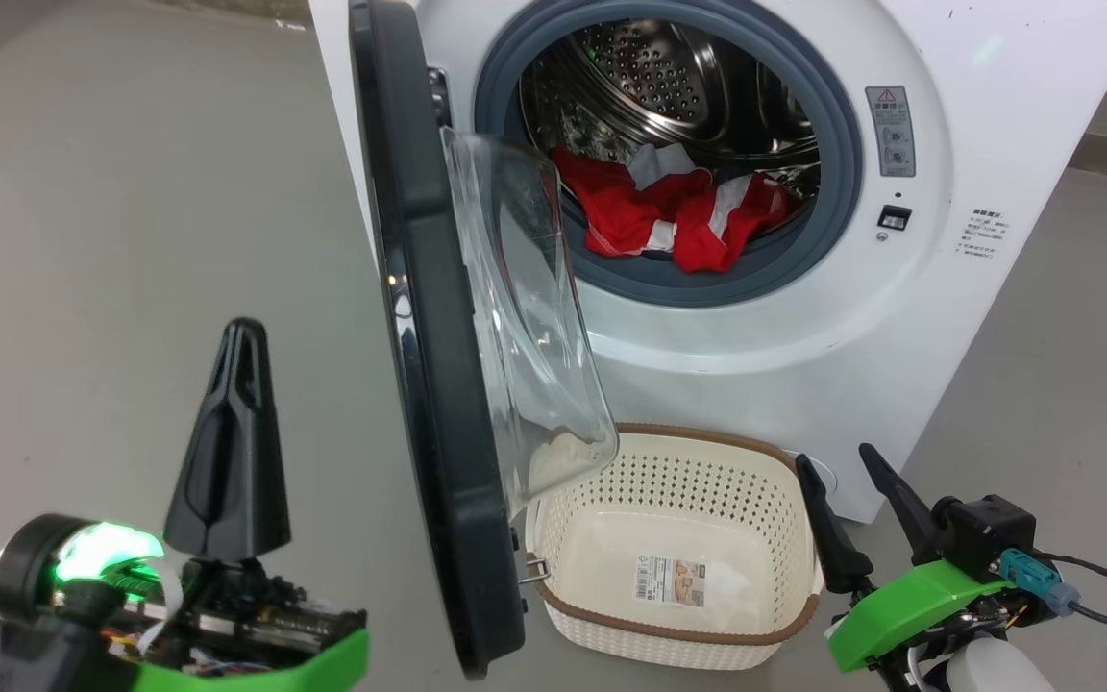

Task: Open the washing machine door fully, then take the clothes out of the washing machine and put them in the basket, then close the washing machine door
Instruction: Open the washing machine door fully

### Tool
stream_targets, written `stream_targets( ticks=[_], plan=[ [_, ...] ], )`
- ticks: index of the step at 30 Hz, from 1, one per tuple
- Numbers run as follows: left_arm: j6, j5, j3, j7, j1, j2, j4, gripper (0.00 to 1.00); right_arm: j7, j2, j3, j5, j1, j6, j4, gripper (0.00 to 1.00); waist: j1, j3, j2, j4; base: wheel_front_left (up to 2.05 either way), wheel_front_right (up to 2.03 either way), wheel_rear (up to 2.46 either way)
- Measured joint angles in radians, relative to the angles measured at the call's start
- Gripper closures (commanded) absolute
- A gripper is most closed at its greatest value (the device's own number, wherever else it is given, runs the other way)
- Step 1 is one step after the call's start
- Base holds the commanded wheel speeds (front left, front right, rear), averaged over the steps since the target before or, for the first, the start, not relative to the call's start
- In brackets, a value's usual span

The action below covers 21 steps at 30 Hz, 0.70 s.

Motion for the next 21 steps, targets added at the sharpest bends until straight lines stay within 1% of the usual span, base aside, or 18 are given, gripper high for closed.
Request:
stream_targets(
  ticks=[4, 9, 14, 18, 19, 21],
  plan=[
    [-0.003, -0.009, -0.059, 0.000, -0.010, 0.000, -0.042, 1.00, 0.000, 0.000, 0.000, 0.000, 0.000, 0.000, 0.001, 0.00, 0.0000, 0.005, 0.0000, -0.003, 0.00, 0.00, 0.00],
    [-0.029, -0.020, -0.167, 0.002, -0.014, 0.002, -0.035, 1.00, 0.000, 0.000, 0.002, 0.000, -0.001, 0.000, 0.005, 0.00, 0.0000, 0.011, 0.0000, -0.007, 0.00, 0.00, 0.00],
    [-0.045, -0.063, -0.288, 0.065, -0.014, 0.004, 0.014, 1.00, 0.000, 0.000, 0.003, 0.000, -0.003, 0.000, 0.009, 0.00, -0.0001, 0.017, 0.0000, -0.010, 0.00, 0.00, 0.00],
    [-0.045, -0.107, -0.360, 0.127, -0.013, 0.005, 0.072, 1.00, 0.000, 0.000, 0.004, 0.000, -0.004, 0.000, 0.011, 0.00, -0.0001, 0.020, 0.0000, -0.015, 0.00, 0.00, 0.00],
    [-0.042, -0.128, -0.372, 0.146, -0.012, 0.005, 0.090, 1.00, 0.000, 0.000, 0.004, 0.000, -0.004, 0.000, 0.011, 0.00, 0.0000, 0.021, 0.0000, -0.016, 0.00, 0.00, 0.00],
    [-0.023, -0.171, -0.390, 0.185, -0.009, 0.006, 0.132, 1.00, 0.000, 0.000, 0.004, 0.000, -0.005, 0.000, 0.012, 0.00, 0.0000, 0.022, 0.0000, -0.019, 0.00, 0.00, 0.00]
  ],
)
